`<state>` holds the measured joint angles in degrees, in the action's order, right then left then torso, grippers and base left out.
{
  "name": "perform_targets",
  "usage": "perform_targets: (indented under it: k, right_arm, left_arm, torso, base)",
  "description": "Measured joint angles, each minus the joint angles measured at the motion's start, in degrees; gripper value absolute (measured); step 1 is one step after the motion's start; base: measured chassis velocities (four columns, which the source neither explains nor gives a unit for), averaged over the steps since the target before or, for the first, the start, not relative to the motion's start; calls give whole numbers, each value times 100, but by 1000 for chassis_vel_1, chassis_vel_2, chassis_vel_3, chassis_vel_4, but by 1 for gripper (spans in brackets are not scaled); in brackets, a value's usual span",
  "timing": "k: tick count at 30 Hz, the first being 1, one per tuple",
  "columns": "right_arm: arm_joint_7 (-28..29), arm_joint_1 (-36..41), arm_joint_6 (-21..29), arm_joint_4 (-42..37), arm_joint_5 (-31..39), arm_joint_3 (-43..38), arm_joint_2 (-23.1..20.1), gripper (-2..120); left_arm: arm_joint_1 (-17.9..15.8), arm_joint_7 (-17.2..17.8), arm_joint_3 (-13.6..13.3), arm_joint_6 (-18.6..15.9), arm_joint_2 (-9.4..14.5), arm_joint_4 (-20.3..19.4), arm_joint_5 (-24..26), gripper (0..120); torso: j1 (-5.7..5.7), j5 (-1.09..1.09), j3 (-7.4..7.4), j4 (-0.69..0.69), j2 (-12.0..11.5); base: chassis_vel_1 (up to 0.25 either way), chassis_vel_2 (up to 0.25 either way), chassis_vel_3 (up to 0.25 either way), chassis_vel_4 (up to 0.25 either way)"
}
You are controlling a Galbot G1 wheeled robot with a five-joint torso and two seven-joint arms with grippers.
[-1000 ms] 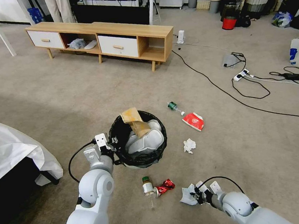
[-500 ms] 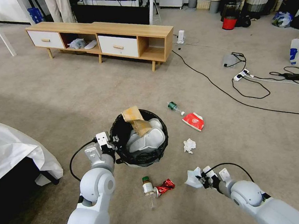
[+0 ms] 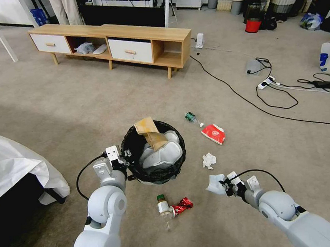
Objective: Pick up the trash bin and place the garbage on the floor into it.
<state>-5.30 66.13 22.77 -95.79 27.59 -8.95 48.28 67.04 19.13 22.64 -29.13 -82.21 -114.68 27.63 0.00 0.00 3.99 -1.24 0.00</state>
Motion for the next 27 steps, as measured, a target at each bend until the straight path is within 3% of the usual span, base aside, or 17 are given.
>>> perform_targets:
  k: [17,27]
  right_arm:
    - [72,14,-256,-669,29,-768,68,0]
    - [48,-59,-658,-1069,9,-1130,111,0]
  left_arm:
    - [14,28,-23,-78,84,-8,165,4]
    - [20,121,-34,-220,123,11,414,4]
  torso:
    - [0,0,0,0,0]
    - [0,0,0,0,0]
  base:
    - [0,0,0,0]
    - [0,0,0,0]
